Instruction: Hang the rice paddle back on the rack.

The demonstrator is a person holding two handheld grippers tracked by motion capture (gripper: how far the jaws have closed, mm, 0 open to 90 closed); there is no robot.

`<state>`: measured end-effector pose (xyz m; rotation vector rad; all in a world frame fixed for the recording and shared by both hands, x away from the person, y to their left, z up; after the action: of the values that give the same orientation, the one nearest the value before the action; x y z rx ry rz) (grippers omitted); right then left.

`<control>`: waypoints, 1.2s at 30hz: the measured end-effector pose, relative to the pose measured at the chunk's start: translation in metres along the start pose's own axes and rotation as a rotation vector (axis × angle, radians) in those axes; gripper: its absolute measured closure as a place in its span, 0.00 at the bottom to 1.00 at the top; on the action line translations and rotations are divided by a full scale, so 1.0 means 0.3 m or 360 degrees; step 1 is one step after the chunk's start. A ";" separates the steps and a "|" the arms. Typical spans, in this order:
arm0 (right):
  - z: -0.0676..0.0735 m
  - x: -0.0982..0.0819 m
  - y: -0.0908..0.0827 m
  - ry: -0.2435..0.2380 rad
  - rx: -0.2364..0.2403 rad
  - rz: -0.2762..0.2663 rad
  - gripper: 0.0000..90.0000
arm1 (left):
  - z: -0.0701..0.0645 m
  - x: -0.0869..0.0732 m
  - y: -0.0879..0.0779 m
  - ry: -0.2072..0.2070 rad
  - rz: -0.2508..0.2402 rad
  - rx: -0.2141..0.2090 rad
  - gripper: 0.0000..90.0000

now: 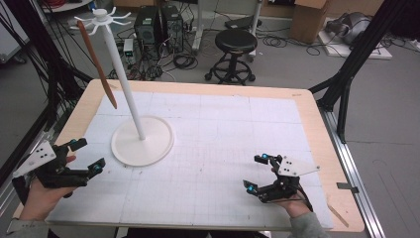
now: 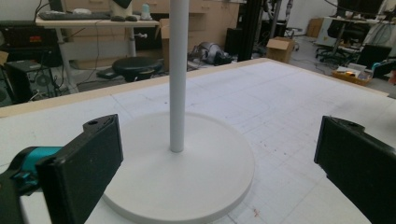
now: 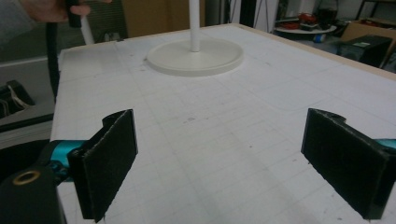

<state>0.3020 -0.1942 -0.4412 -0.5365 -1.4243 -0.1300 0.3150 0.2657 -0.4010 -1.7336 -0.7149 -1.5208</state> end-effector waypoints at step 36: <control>-0.132 0.012 -0.191 0.0109 -0.0331 -0.0279 0.11 | -0.045 -0.121 -0.056 0.0057 0.0021 0.0094 0.02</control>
<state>0.3155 -0.2603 -0.4241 -0.5711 -1.3977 -0.4369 0.2881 0.2666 -0.4336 -1.6602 -0.7219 -1.5033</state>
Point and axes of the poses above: each handheld gripper's, and its own axes: y roughly forward along the jaws, x roughly out of its top, z roughly to its left, the point moved 9 cm from there along y, roughly forward along the jaws, and after that the axes turned 4 degrees about x, right-handed, at the moved point
